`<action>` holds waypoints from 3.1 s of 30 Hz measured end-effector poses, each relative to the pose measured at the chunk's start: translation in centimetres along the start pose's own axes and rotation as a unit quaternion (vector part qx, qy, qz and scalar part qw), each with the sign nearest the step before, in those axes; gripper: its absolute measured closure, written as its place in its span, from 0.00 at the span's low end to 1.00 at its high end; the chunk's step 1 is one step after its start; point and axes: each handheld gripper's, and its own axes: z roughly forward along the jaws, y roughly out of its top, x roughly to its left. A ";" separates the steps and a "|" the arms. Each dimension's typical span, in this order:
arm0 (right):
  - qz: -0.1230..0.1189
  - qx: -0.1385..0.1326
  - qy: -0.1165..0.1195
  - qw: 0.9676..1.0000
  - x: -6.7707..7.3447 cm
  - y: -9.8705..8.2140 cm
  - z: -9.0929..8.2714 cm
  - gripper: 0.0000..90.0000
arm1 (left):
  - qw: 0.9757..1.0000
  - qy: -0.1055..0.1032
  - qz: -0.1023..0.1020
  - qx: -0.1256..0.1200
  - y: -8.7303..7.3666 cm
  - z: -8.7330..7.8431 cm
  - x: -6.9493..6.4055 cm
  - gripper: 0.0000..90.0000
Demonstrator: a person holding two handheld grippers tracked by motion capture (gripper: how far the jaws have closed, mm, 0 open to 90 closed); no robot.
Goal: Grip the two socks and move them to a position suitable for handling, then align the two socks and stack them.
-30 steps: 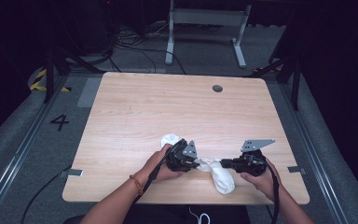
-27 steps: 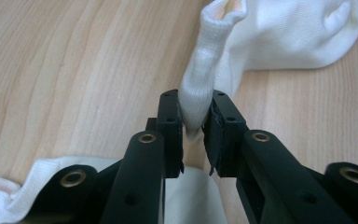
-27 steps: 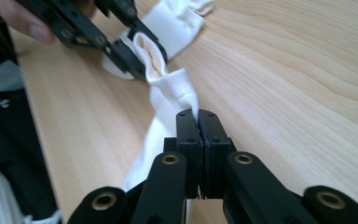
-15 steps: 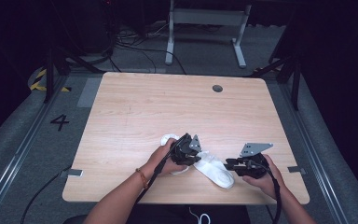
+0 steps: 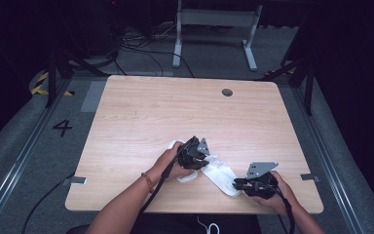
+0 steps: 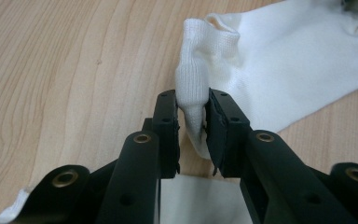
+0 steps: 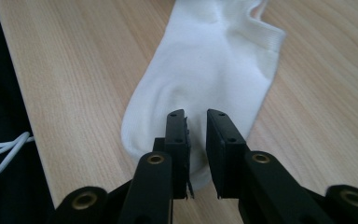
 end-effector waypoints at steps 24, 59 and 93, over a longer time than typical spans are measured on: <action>0.026 0.005 -0.025 0.999 -0.9 -0.7 0.3 0.83 | 1.000 0.001 -0.010 0.000 -0.2 0.9 0.5 0.85; 0.023 -0.040 0.044 0.998 0.1 0.8 -0.4 0.97 | 0.999 -0.015 -0.014 -0.025 -0.4 -1.2 1.0 0.98; -0.028 -0.071 0.073 0.994 2.8 10.9 5.3 0.97 | 0.996 0.046 -0.073 0.015 -3.9 -10.3 5.5 0.98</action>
